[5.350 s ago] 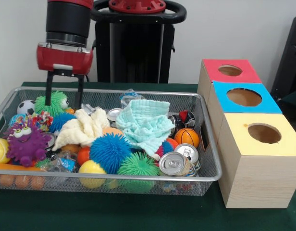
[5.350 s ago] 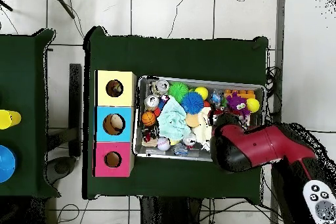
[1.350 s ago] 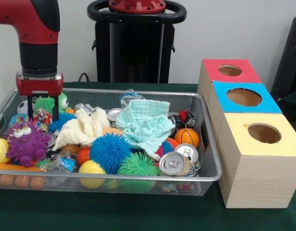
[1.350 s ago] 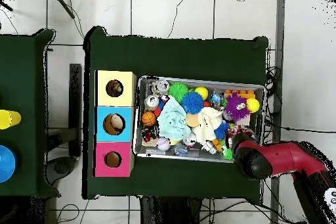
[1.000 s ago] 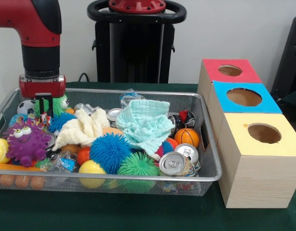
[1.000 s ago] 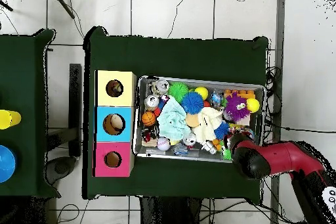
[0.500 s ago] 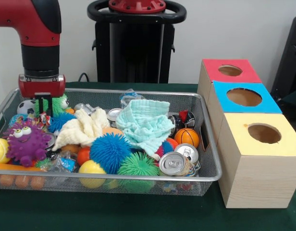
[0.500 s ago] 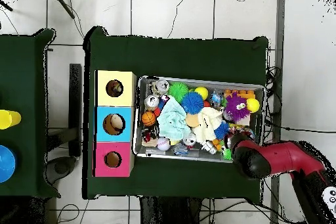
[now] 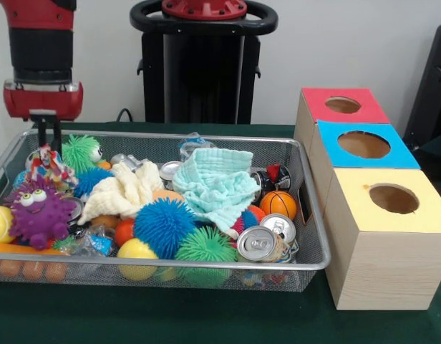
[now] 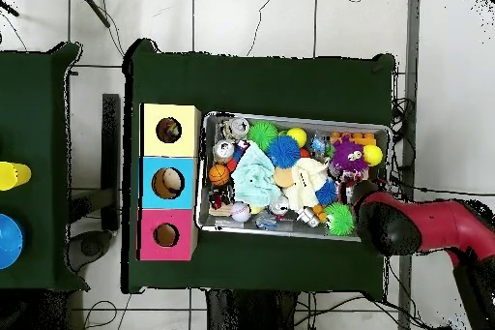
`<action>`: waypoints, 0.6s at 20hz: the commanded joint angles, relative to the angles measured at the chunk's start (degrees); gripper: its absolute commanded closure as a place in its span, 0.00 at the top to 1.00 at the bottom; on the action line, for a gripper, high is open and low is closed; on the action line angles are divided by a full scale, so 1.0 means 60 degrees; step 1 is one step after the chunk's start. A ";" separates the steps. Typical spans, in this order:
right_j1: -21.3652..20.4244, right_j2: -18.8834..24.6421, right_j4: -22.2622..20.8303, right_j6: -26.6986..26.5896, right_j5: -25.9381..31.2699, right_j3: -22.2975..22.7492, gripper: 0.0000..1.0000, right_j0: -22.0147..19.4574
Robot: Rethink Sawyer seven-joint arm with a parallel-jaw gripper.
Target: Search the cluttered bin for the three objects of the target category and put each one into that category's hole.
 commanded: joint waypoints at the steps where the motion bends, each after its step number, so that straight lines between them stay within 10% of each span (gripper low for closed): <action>1: -0.1789 0.1533 0.1680 -0.3967 0.2389 0.0089 0.00 -0.0053; 12: -0.2027 0.2473 0.3501 -0.2762 0.2446 0.0719 0.00 -0.0395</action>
